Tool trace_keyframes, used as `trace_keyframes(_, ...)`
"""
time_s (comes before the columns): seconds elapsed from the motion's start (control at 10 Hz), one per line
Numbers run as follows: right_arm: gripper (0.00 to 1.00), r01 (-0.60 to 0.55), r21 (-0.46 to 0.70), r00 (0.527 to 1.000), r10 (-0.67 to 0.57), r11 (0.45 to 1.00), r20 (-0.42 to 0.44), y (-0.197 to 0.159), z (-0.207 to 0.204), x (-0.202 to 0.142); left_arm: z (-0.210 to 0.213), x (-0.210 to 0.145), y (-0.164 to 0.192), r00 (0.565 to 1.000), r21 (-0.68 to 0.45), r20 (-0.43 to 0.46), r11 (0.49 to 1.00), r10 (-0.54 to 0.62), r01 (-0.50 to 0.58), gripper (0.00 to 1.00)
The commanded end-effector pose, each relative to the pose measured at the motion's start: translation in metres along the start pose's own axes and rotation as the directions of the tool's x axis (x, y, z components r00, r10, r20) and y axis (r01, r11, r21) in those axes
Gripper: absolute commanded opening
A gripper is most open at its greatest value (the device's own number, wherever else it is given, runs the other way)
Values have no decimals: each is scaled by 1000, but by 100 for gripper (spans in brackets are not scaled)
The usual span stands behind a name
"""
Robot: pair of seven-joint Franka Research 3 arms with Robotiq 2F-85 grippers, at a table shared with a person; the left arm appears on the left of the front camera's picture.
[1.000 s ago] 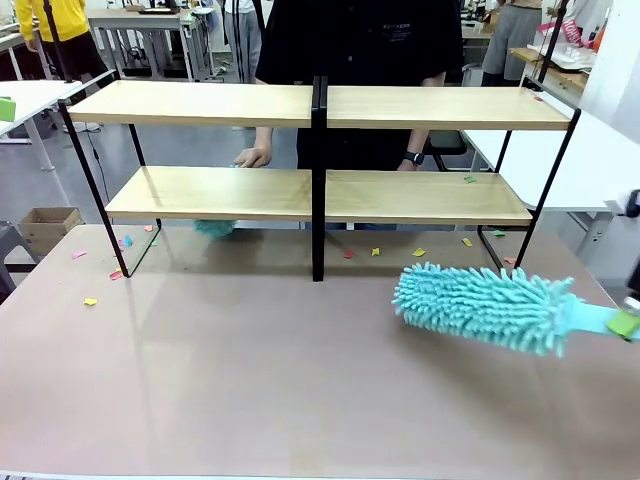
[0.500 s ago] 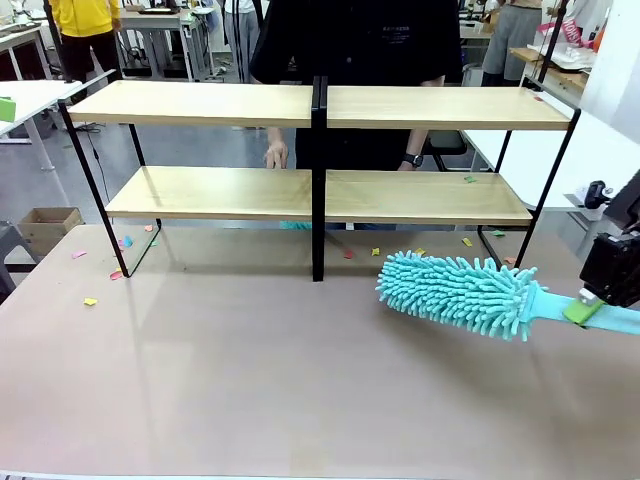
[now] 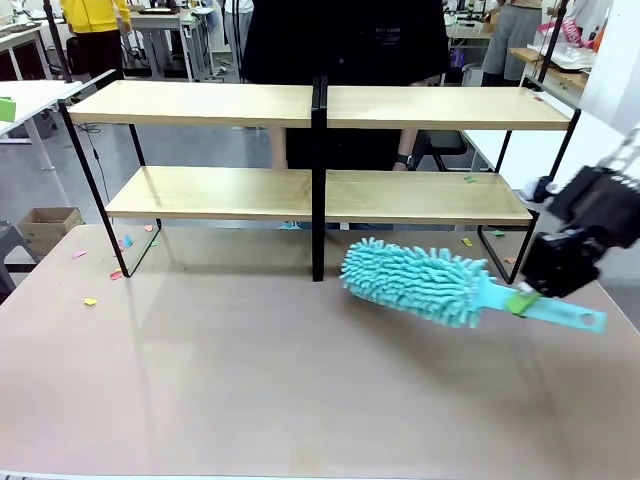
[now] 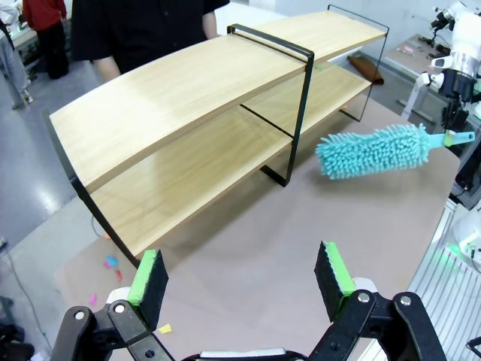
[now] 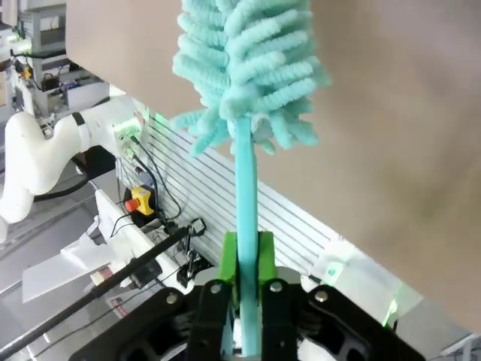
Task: Clean the shelves.
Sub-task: Clean another randomly selected level of the Shelf with the Duster.
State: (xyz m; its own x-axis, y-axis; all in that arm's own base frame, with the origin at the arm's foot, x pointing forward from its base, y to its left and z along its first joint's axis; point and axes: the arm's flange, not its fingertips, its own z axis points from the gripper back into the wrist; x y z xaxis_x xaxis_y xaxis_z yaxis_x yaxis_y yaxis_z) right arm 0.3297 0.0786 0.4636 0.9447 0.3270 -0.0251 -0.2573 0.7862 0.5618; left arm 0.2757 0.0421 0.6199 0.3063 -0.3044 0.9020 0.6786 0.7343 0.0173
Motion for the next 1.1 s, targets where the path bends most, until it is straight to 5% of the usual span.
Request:
trace_keyframes(0.0, 12, 32, -31, 997, -30, 999, 70, 4, -29, 35, 0, 0, -1, 1000, 9, -7, 1000, 3, -3, 100)
trace_keyframes(0.8, 12, 220, 15, 928, -214, 975, 304, -13, -108, 85, 0, 0, -1, 1000, 9, -7, 1000, 3, -3, 100)
trace_keyframes(1.0, 12, 242, 3, 924, -231, 970, 304, -25, -119, 93, 0, 0, -1, 1000, 9, -7, 1000, 3, -3, 100)
